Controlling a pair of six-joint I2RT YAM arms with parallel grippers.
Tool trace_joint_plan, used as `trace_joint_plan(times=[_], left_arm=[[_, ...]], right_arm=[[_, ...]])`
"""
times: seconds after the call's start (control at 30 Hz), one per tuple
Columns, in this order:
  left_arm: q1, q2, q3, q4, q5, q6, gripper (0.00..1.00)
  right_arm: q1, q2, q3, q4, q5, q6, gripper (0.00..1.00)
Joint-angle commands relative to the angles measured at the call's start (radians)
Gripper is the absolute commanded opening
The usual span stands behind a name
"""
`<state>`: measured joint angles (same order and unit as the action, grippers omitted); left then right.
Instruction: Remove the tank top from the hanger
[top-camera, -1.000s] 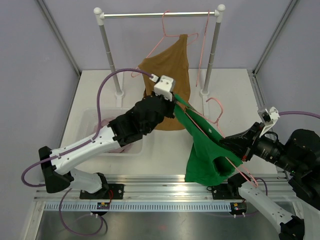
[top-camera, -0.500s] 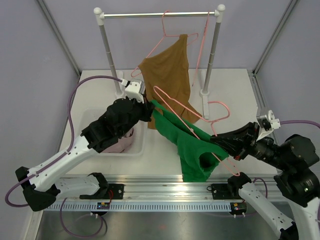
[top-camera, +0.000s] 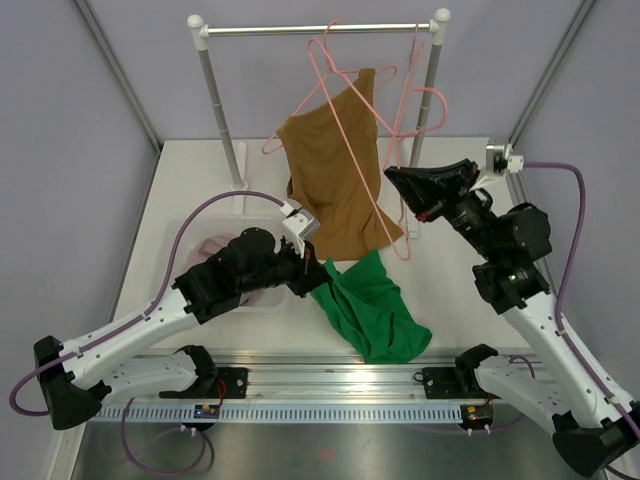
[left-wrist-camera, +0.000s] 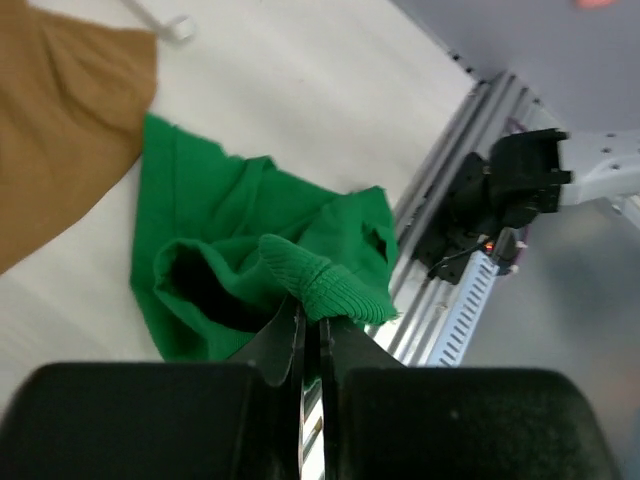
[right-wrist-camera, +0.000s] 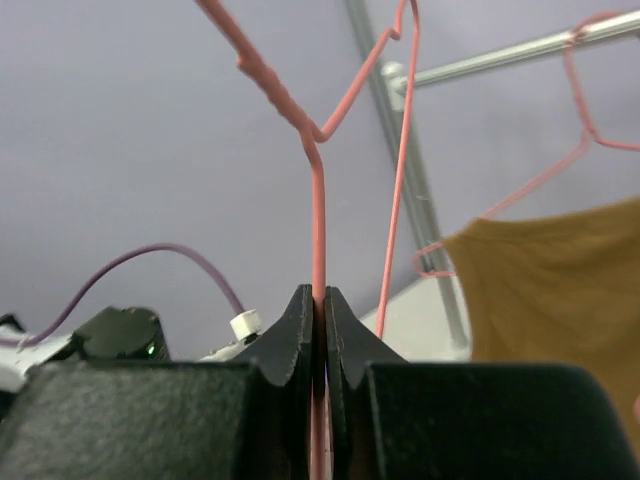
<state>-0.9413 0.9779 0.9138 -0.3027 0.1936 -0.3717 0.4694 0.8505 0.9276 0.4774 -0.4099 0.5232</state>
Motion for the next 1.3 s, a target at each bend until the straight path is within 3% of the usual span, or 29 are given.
trace_joint_plan(times=[0.0, 0.07, 0.1, 0.17, 0.23, 0.27, 0.37, 0.43, 0.47, 0.5, 0.73, 1.0, 1.27], left_arm=[[0.001, 0.013, 0.048, -0.076, -0.242, -0.030, 0.00], [0.001, 0.019, 0.057, -0.117, -0.267, -0.026, 0.05], [0.001, 0.016, 0.056, -0.122, -0.270, -0.023, 0.07], [-0.001, 0.002, 0.057, -0.136, -0.272, -0.019, 0.28], [-0.001, -0.002, 0.076, -0.159, -0.287, -0.013, 0.41], [-0.002, -0.013, 0.086, -0.194, -0.298, -0.010, 0.56], [-0.013, -0.047, 0.132, -0.278, -0.350, -0.003, 0.75], [-0.022, -0.067, 0.164, -0.356, -0.402, -0.006, 0.83], [-0.024, -0.093, 0.171, -0.383, -0.416, -0.004, 0.96], [-0.025, -0.103, 0.180, -0.407, -0.439, -0.004, 0.99], [-0.028, -0.197, 0.220, -0.628, -0.520, 0.011, 0.99], [-0.027, -0.314, 0.057, -0.529, -0.550, 0.053, 0.99], [-0.017, -0.332, 0.020, -0.516, -0.550, 0.060, 0.99]], right_arm=[[0.005, 0.004, 0.326, -0.321, 0.248, -0.078, 0.00], [0.006, 0.019, 0.430, -0.661, 0.313, -0.097, 0.00], [0.005, 0.025, 0.482, -0.724, 0.348, -0.126, 0.00], [0.005, 0.028, 0.526, -0.884, 0.396, -0.137, 0.00], [0.006, 0.053, 0.595, -0.972, 0.477, -0.143, 0.00], [0.006, 0.065, 0.612, -1.023, 0.493, -0.141, 0.00], [0.005, 0.116, 0.668, -1.075, 0.523, -0.137, 0.00], [0.005, 0.140, 0.698, -1.096, 0.545, -0.105, 0.00], [0.005, 0.140, 0.698, -1.096, 0.574, -0.095, 0.00], [0.006, 0.139, 0.692, -1.093, 0.594, -0.085, 0.00], [0.003, 0.278, 0.770, -1.120, 0.686, -0.144, 0.00], [-0.026, 0.528, 0.988, -1.149, 0.684, -0.190, 0.00], [-0.068, 0.696, 1.149, -1.169, 0.730, -0.235, 0.00]])
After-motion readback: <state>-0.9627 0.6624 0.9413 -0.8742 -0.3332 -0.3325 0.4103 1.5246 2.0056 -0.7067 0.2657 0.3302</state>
